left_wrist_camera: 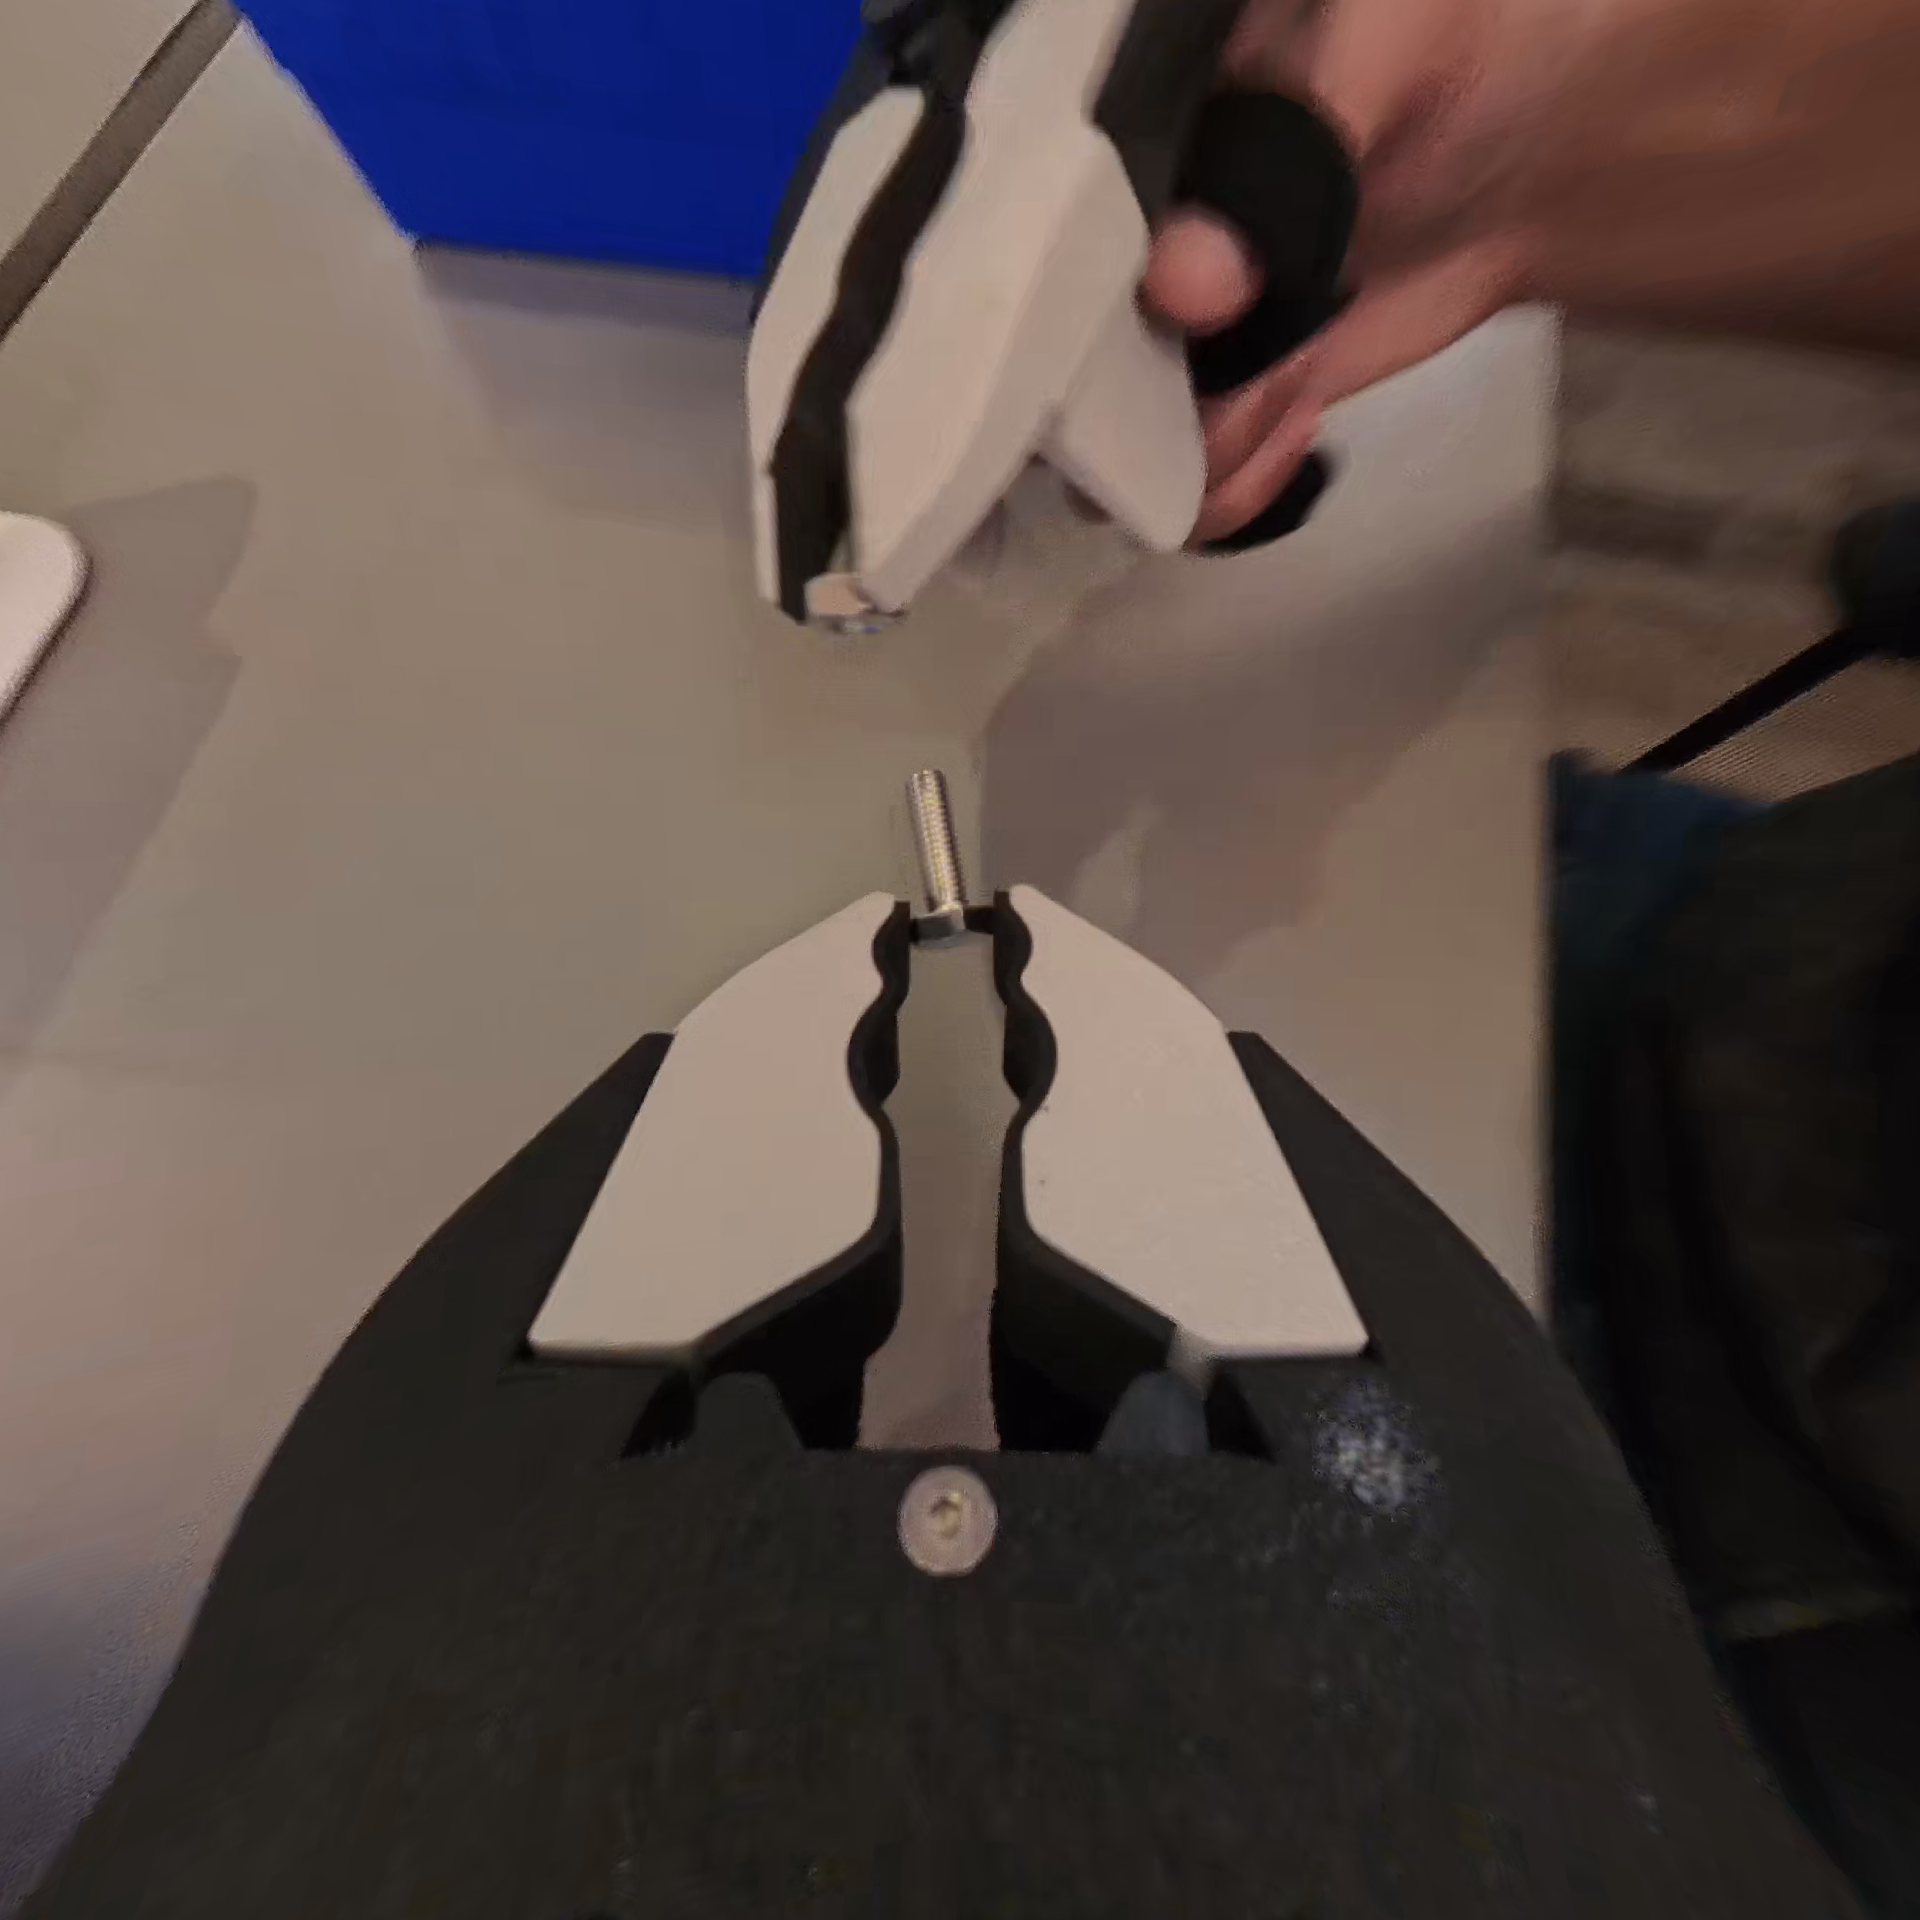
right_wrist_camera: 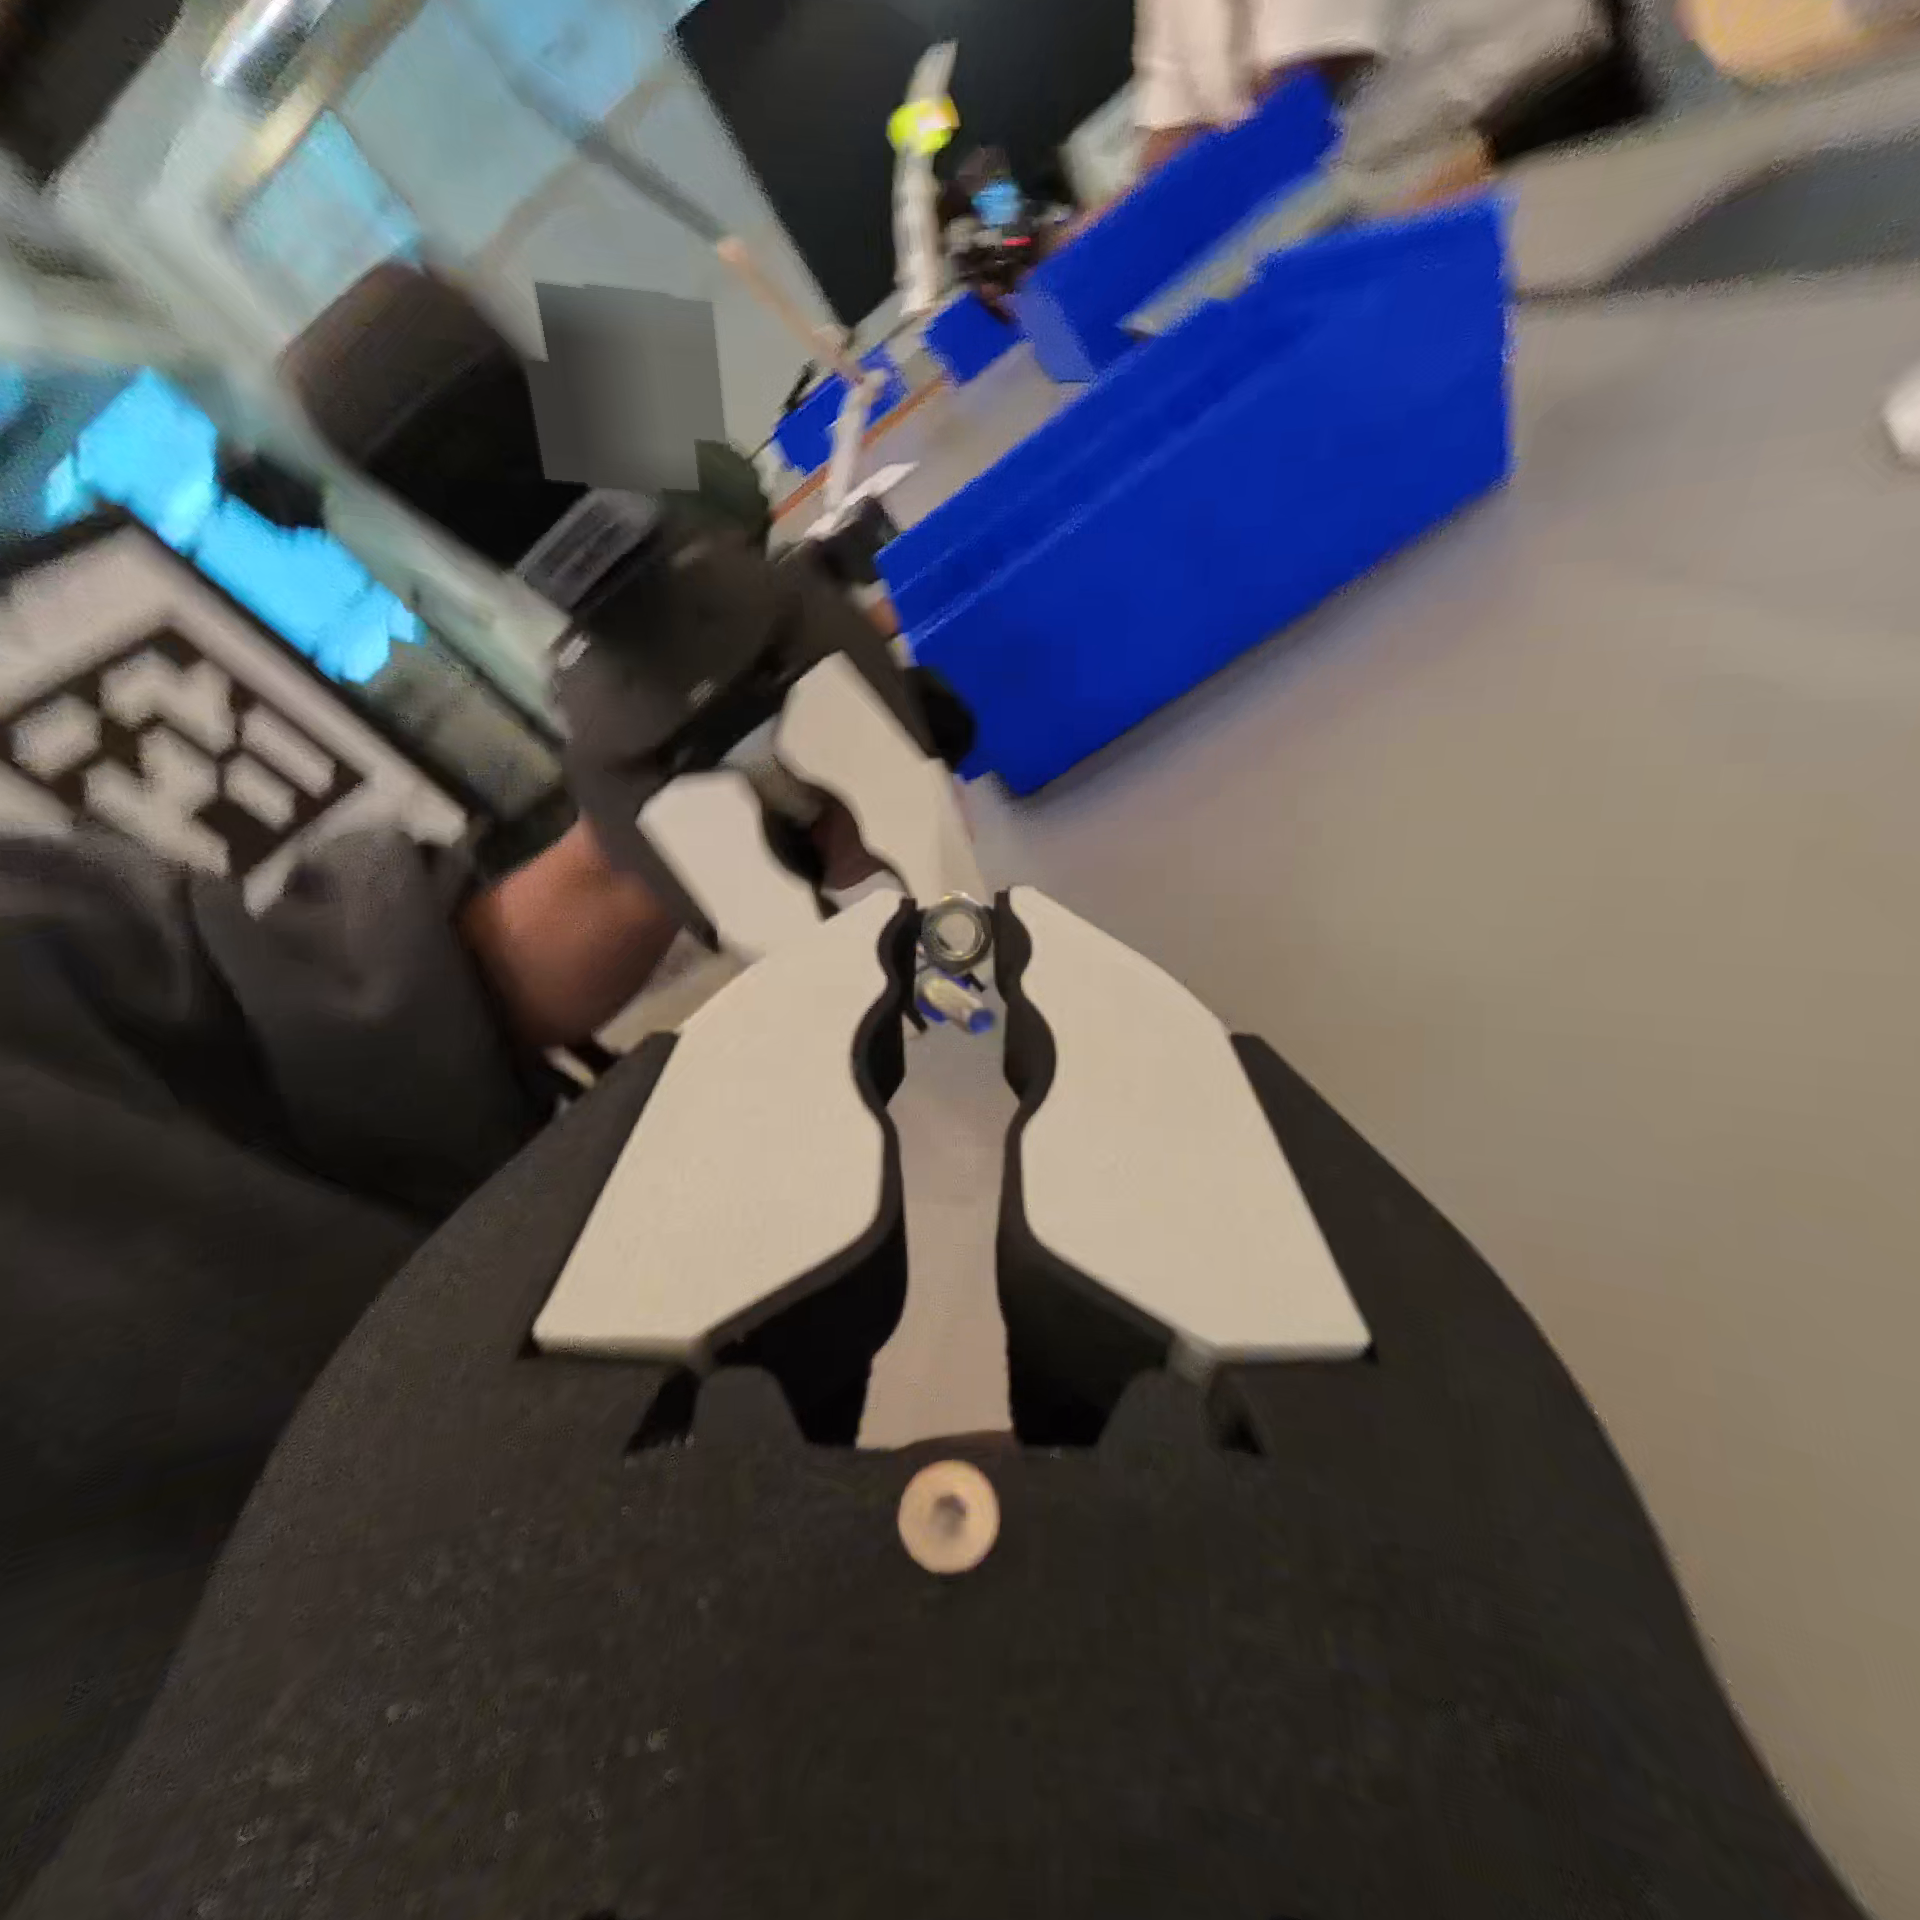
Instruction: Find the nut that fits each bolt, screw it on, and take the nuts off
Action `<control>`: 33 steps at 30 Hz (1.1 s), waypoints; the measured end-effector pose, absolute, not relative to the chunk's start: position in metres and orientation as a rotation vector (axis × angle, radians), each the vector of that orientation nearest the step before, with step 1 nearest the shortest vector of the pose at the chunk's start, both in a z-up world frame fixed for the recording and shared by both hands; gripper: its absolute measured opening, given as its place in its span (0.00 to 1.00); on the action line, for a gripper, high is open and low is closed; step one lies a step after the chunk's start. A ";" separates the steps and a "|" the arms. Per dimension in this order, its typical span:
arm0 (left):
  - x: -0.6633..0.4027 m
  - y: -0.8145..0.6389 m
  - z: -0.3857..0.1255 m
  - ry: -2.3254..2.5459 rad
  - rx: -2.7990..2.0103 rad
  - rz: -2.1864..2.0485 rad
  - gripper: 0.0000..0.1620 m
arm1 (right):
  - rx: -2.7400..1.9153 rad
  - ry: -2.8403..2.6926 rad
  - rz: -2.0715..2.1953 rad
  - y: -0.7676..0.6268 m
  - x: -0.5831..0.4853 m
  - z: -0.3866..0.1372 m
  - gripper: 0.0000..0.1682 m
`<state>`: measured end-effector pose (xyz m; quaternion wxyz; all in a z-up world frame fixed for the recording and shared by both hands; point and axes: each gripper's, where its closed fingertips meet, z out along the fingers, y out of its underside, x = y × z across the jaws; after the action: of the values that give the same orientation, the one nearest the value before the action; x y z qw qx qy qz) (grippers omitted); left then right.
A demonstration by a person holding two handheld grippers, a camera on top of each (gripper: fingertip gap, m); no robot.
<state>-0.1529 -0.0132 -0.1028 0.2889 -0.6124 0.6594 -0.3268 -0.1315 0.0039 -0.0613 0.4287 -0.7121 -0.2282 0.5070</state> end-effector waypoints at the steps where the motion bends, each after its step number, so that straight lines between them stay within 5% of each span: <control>1: -0.153 -0.020 -0.094 1.724 -1.625 -1.025 0.09 | -1.695 -0.693 1.238 -0.007 -0.133 -0.055 0.08; 5: -0.159 -0.048 -0.043 1.548 -1.493 -1.775 0.09 | -1.301 -0.982 1.030 -0.040 -0.137 -0.019 0.08; 11: -0.167 -0.062 -0.013 1.572 -1.320 -2.290 0.09 | -1.095 -1.186 0.960 -0.057 -0.147 0.010 0.08; 33: -0.158 -0.044 -0.001 1.619 -1.133 -2.620 0.09 | -0.989 -1.330 1.050 -0.040 -0.148 0.015 0.08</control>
<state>-0.1579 -0.0444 -0.0011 -0.0700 -0.3444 0.4920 -0.7965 -0.1483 -0.0401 0.0150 0.5562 -0.4187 -0.5635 0.4448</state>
